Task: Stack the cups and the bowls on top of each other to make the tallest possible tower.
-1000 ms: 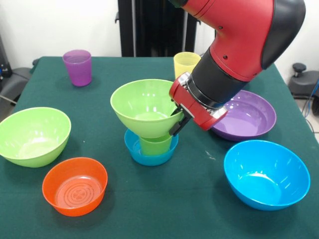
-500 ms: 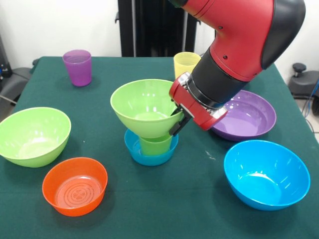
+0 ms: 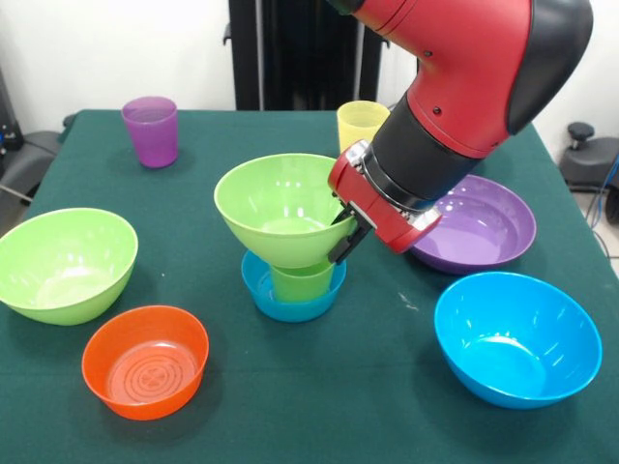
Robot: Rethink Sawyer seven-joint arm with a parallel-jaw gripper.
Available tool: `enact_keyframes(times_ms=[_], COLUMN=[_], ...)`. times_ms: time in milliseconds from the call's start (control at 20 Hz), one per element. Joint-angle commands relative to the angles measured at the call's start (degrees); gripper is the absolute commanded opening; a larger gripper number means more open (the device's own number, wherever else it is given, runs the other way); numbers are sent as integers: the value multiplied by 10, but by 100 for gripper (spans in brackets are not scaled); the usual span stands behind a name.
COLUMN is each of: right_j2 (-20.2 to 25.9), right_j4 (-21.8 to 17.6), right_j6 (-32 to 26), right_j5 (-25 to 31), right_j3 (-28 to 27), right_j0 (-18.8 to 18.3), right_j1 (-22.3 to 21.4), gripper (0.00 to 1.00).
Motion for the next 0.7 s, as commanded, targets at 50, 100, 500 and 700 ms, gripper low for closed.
enact_keyframes(times_ms=[50,100,500,700], right_j2=[51,50,45,44], right_j4=[-5,-5,-7,-9], right_j6=[35,34,32,28], right_j5=[57,61,77,82], right_j3=[-31,-33,-48,-51], right_j0=[-11,-11,-12,-14], right_j1=[-11,-11,-9,-11], gripper=[0,0,0,0])
